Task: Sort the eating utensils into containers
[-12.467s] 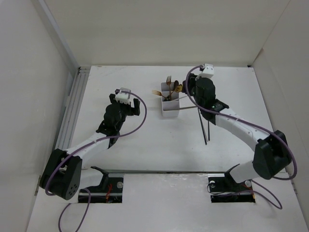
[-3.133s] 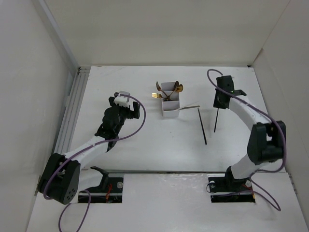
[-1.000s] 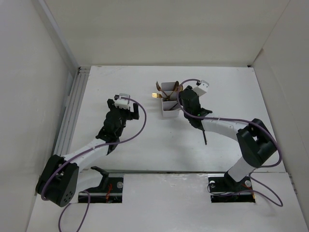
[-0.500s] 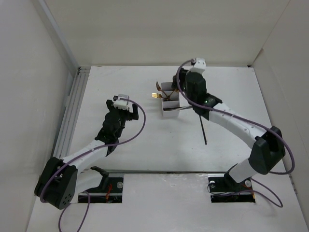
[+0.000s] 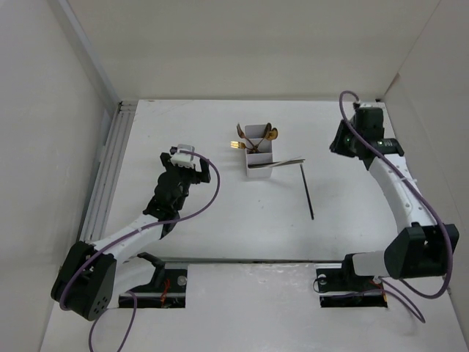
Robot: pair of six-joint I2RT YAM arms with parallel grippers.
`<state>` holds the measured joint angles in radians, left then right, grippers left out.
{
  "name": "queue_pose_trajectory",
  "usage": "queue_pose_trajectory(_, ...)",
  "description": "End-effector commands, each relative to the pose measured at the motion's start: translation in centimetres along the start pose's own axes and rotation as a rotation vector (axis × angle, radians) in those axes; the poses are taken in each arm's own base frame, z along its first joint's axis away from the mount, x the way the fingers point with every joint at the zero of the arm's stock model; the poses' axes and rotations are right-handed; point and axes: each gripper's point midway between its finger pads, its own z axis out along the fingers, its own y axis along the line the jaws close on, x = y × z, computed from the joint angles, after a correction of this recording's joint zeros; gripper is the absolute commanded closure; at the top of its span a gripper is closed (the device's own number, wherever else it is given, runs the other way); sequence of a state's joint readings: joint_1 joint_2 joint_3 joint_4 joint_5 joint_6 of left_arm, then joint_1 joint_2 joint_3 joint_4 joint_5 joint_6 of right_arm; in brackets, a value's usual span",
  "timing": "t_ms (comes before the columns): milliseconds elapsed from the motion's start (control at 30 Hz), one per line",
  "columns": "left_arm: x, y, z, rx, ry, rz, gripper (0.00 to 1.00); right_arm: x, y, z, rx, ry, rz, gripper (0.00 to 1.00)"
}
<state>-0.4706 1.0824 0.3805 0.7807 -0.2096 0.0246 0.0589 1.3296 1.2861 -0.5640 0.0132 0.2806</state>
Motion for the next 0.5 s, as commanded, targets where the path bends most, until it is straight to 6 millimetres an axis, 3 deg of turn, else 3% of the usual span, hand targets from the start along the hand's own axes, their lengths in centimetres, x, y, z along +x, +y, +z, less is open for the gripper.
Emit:
queue_pose_trajectory(0, -1.7, -0.6, -0.2, 0.025, -0.062, -0.037, 0.12, 9.2, -1.0, 0.7, -0.017, 0.309, -0.035, 0.68)
queue_pose_trajectory(33, -1.7, -0.6, -0.2, 0.025, -0.062, -0.037, 0.12, 9.9, -1.3, 1.3, -0.03, 0.315, -0.022, 0.68)
queue_pose_trajectory(67, -1.7, -0.6, -0.2, 0.025, -0.062, -0.037, 0.12, 13.0, -2.2, 2.1, -0.012, 0.376, -0.019, 0.68)
queue_pose_trajectory(233, -2.1, -0.5, -0.5, 0.025, -0.071, -0.039, 0.12, 17.0, -2.6, 6.7, -0.067, 0.459, 0.022, 0.71)
queue_pose_trajectory(300, -1.8, -0.5, -0.5, 0.024, -0.061, -0.037, 0.12, 17.1, -0.8, 7.5, -0.105, 0.476, -0.023, 0.71)
queue_pose_trajectory(467, -1.9, -0.5, -0.6, 0.024, -0.061, -0.037, 0.12, 19.1, -0.4, 8.6, -0.038, 0.536, -0.115, 0.71)
